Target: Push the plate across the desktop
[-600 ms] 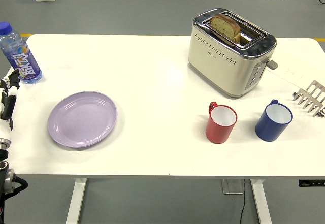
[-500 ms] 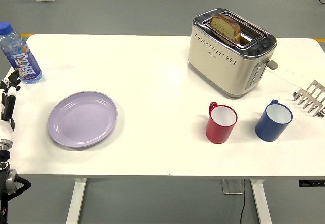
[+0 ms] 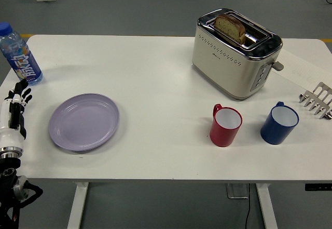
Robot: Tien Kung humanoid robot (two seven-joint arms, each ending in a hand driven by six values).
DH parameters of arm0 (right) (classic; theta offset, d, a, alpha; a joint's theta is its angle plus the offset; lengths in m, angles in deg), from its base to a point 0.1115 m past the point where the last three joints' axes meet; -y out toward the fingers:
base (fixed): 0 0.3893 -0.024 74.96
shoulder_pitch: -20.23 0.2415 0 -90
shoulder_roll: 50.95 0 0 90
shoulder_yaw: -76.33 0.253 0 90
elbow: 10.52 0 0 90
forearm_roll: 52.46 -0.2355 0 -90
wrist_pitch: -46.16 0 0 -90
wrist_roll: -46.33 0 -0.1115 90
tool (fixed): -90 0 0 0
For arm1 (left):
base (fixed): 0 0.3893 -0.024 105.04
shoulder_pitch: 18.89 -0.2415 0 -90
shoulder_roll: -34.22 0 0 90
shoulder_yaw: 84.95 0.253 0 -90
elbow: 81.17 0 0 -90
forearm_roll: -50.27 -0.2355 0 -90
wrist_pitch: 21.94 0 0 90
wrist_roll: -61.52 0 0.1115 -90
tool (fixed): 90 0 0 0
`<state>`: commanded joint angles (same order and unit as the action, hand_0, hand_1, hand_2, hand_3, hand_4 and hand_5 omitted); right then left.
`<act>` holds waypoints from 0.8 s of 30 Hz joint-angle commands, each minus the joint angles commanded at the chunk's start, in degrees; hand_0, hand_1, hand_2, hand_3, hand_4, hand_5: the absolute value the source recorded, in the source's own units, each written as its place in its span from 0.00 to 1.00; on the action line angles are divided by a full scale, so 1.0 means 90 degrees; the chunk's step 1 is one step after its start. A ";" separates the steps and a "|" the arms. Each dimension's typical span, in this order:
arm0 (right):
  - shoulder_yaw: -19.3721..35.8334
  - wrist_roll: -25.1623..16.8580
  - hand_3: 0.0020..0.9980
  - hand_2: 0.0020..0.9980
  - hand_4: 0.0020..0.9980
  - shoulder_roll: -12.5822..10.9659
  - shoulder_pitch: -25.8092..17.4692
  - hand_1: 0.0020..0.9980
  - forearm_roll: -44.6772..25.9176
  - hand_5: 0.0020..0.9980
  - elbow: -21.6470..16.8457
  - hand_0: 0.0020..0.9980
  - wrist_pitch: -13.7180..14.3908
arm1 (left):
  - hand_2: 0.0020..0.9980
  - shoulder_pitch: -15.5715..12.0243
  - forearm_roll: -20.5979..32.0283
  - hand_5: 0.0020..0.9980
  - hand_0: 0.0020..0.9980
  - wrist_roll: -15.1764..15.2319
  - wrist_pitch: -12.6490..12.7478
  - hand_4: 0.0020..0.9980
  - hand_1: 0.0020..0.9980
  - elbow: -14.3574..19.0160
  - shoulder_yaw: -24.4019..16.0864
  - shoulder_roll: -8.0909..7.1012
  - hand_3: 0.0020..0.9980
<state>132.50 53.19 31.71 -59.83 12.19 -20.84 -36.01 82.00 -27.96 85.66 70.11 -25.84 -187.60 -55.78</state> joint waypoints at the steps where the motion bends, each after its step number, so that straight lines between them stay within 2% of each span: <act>1: 0.0001 0.0001 0.63 0.70 0.25 0.0001 0.0004 0.64 0.0004 0.14 0.0000 0.67 0.0000 | 0.90 0.0007 0.0001 1.00 0.86 0.0002 0.0001 0.66 0.88 -0.0025 0.0005 0.0000 0.84; 10: 0.0008 0.0011 0.63 0.70 0.25 -0.0002 0.0017 0.64 0.0062 0.14 0.0000 0.67 -0.0019 | 0.89 0.0110 -0.0106 1.00 0.85 0.0034 0.0001 0.65 0.87 -0.0361 0.0173 -0.0014 0.84; 24: 0.0030 0.0029 0.63 0.70 0.25 -0.0004 0.0003 0.64 0.0119 0.14 0.0000 0.67 -0.0034 | 0.88 0.0138 -0.0134 1.00 0.85 0.0057 0.0013 0.65 0.86 -0.0529 0.0256 0.0000 0.83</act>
<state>132.77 53.46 31.67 -59.81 13.26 -20.84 -36.32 83.24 -29.16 86.17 70.23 -30.60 -185.30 -55.78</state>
